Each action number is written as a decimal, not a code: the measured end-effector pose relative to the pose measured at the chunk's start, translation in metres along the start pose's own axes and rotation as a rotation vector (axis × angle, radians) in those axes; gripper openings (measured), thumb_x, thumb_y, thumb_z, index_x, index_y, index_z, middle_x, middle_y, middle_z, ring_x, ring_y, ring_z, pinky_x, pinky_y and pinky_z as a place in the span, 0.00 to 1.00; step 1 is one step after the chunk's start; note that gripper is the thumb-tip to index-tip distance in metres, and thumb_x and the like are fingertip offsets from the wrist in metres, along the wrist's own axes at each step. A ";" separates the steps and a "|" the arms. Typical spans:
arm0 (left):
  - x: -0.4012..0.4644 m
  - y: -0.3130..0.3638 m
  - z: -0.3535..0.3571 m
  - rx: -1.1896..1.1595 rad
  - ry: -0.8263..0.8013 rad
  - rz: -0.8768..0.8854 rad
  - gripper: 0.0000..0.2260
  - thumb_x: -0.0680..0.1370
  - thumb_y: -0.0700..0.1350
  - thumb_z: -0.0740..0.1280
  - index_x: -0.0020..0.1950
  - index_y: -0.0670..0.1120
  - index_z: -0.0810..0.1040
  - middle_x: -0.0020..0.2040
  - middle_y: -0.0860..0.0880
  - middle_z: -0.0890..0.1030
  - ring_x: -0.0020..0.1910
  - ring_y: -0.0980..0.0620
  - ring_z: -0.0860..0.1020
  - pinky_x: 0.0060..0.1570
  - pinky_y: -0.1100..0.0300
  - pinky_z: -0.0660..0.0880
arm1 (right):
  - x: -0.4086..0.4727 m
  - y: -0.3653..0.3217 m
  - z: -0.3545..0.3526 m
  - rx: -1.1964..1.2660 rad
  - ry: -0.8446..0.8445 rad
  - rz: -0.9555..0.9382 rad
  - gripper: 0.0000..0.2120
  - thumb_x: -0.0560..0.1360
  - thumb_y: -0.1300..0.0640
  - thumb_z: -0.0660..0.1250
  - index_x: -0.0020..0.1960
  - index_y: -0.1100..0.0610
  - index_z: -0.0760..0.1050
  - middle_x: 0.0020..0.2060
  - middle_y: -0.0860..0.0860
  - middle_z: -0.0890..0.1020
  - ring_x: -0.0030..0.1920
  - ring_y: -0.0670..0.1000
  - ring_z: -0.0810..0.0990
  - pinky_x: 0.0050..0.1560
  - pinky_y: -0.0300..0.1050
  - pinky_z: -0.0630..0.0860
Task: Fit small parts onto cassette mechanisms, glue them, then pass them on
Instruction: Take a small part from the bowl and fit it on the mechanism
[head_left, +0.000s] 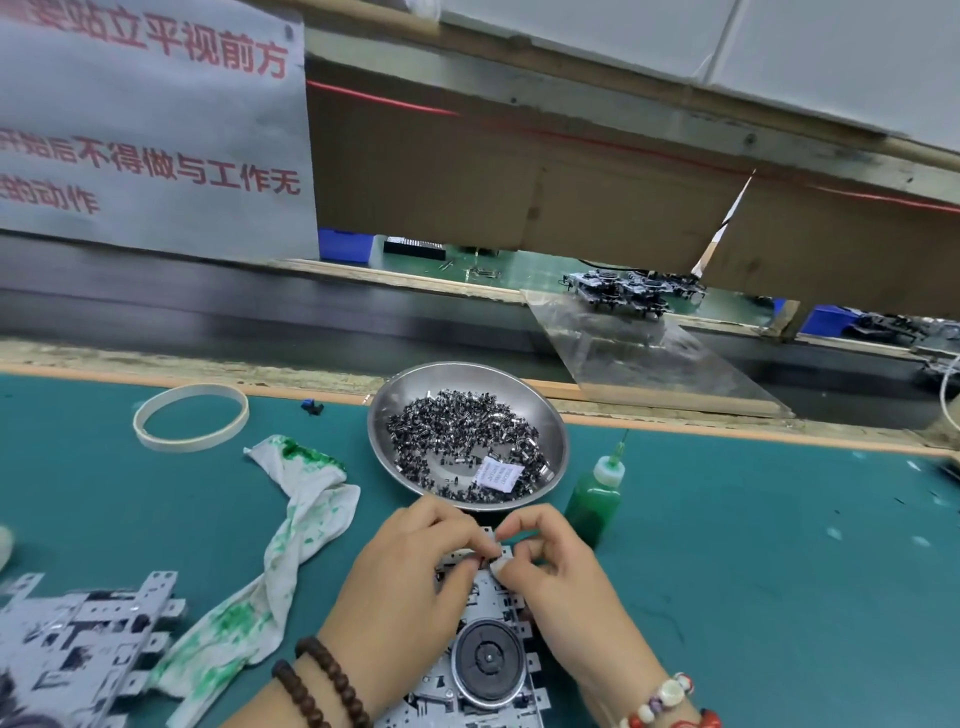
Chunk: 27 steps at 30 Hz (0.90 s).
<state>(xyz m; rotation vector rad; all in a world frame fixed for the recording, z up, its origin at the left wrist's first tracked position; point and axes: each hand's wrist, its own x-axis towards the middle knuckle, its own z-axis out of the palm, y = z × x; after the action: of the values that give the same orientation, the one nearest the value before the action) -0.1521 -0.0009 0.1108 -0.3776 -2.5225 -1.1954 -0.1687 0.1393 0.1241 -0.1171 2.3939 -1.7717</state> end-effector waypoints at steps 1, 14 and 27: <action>0.000 0.000 0.000 0.011 0.003 0.011 0.14 0.74 0.41 0.67 0.39 0.62 0.74 0.44 0.63 0.72 0.49 0.63 0.71 0.50 0.69 0.66 | 0.000 0.000 0.000 0.007 0.003 0.006 0.09 0.72 0.68 0.64 0.45 0.55 0.73 0.26 0.45 0.66 0.27 0.45 0.64 0.28 0.32 0.63; -0.002 0.004 -0.001 0.015 0.034 -0.024 0.09 0.74 0.43 0.67 0.41 0.58 0.77 0.45 0.62 0.73 0.48 0.64 0.72 0.47 0.74 0.66 | -0.005 0.001 -0.012 -0.029 0.048 -0.163 0.06 0.73 0.62 0.67 0.45 0.51 0.74 0.32 0.45 0.73 0.32 0.45 0.70 0.40 0.45 0.73; 0.007 -0.009 -0.012 -0.294 0.059 -0.485 0.04 0.75 0.44 0.67 0.42 0.52 0.79 0.40 0.52 0.82 0.42 0.55 0.79 0.44 0.64 0.74 | 0.016 0.026 -0.040 -0.283 0.432 -0.130 0.30 0.73 0.55 0.70 0.70 0.51 0.58 0.54 0.45 0.70 0.58 0.49 0.68 0.60 0.44 0.63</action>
<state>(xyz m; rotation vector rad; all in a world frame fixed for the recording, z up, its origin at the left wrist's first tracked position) -0.1602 -0.0151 0.1144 0.2212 -2.4624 -1.7315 -0.1906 0.1825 0.1096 0.0905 2.9999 -1.6313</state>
